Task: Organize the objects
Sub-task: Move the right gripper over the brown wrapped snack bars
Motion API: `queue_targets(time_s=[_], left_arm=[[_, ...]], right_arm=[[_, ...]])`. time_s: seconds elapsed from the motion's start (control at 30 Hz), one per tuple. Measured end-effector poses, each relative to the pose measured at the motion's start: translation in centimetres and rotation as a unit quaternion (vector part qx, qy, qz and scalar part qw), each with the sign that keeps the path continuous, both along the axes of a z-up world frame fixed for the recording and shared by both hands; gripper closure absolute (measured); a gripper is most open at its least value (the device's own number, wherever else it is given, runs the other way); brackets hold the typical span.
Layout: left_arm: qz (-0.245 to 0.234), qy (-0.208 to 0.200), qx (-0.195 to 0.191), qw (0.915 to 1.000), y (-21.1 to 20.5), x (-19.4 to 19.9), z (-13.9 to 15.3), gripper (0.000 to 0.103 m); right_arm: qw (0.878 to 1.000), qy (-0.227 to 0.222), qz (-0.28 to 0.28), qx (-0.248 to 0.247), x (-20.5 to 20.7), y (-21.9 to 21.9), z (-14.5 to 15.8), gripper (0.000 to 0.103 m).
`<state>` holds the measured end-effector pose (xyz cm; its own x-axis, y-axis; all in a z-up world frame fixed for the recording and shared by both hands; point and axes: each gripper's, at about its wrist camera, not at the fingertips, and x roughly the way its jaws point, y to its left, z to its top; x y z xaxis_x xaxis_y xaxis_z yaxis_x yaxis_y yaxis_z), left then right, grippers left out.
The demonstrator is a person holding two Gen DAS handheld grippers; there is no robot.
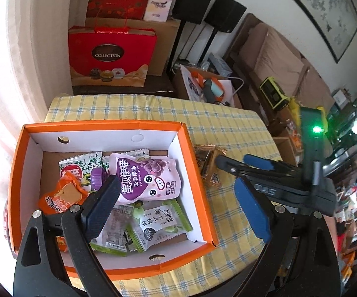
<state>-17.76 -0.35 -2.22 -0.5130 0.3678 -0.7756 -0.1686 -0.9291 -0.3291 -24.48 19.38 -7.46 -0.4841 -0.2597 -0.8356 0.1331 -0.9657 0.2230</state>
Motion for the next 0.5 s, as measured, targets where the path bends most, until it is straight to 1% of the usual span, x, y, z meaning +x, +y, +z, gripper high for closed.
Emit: queue_targets(time_s=[0.2, 0.3, 0.5], left_arm=[[0.003, -0.007, 0.016, 0.9998, -0.5, -0.1, -0.5, 0.011], [0.003, -0.008, 0.018, 0.9998, -0.7, -0.1, -0.8, 0.011], [0.008, -0.012, 0.022, 0.9996, -1.0, -0.3, -1.1, 0.011]], right_arm=[[1.000, -0.015, -0.009, -0.010, -1.7, -0.7, -1.7, 0.023], [1.000, -0.023, -0.014, -0.010, -2.3, -0.6, -2.4, 0.023], [0.999, -0.029, -0.013, 0.002, -3.1, -1.2, -3.5, 0.023]])
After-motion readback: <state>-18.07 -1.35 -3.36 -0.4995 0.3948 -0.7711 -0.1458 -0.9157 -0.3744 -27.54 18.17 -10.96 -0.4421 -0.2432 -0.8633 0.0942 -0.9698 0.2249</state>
